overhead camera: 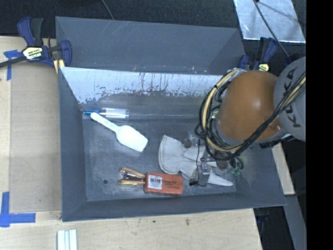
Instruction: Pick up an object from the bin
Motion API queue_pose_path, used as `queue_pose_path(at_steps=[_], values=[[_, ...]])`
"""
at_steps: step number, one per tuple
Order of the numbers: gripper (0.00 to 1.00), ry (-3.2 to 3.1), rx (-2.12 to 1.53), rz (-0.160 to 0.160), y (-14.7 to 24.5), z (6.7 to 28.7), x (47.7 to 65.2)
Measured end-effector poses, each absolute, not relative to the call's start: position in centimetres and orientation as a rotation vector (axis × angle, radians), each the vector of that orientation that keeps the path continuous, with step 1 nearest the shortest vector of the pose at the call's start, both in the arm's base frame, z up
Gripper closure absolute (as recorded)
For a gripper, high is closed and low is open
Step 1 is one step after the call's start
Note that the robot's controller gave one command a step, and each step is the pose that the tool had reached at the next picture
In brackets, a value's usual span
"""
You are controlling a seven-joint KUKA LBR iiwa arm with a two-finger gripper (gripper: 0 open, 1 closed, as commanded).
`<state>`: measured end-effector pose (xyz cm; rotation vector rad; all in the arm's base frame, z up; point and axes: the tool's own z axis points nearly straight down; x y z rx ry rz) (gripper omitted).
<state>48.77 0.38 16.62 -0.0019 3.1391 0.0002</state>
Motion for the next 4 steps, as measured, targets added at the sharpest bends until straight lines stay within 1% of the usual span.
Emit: queue_pose_path(at_steps=[1, 2, 3, 4], values=[[0.00, 3.132, -0.151, -0.001, 1.1, 12.0, 49.6], [1.00, 3.120, -0.176, 0.000, 2.4, 7.7, 49.8], [1.00, 3.120, -0.175, 0.000, 2.4, 7.7, 49.8], [1.00, 3.134, -0.176, 0.001, 1.6, 10.1, 50.3]])
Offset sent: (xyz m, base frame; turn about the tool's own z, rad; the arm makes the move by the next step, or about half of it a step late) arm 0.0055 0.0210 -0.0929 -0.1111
